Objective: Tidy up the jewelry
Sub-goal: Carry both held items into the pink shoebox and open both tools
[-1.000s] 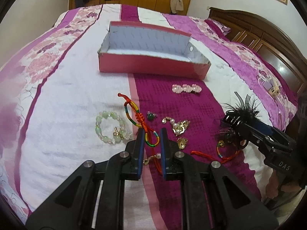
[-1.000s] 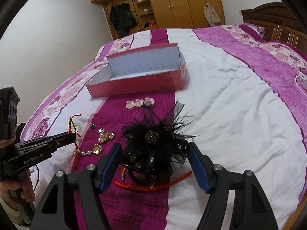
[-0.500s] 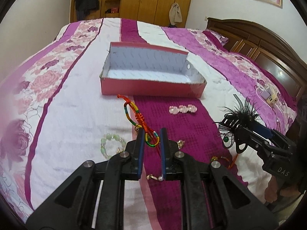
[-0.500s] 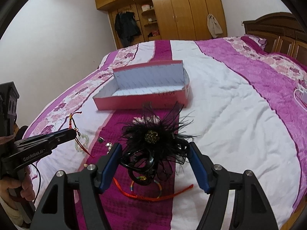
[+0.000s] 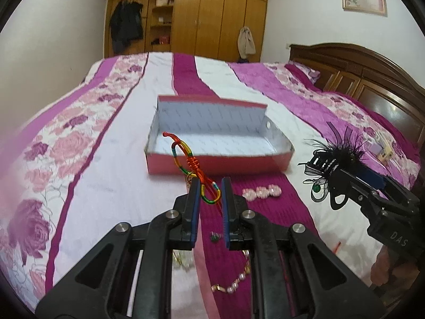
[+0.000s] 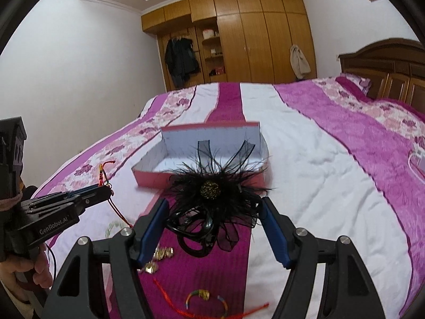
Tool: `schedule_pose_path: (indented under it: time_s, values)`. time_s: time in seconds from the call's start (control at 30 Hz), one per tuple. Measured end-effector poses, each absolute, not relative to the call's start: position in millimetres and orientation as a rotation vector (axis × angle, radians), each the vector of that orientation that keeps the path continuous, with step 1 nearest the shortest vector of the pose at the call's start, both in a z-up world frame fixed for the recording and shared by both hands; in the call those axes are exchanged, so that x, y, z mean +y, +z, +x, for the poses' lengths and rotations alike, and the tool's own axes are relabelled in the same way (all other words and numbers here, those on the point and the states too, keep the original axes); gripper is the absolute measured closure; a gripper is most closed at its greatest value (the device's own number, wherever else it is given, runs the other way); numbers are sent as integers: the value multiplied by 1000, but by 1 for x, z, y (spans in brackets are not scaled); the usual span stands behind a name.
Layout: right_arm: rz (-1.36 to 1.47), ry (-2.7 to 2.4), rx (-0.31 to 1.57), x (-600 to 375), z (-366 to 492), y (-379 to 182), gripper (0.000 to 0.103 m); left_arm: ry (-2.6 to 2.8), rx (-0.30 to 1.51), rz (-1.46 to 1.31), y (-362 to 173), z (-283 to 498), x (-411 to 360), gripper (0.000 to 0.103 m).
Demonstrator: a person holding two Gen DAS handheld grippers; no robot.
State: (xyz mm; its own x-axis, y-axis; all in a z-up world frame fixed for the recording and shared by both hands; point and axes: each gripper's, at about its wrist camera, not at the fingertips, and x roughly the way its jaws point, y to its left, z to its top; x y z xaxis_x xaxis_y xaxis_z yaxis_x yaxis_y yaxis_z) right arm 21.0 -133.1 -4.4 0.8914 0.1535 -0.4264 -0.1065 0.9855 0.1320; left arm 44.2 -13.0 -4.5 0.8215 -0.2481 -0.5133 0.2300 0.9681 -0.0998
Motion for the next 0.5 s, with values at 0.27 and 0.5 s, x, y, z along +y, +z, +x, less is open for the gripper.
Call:
schedule_pose_path:
  time_s: [0.27,0.5]
  values:
    - [76,124,369,-126,42,7,31,-207,424,-30,7,57,-13,96]
    - [67,110,329,-124,59,9,31,-173,348,-37,10,77,-12,96]
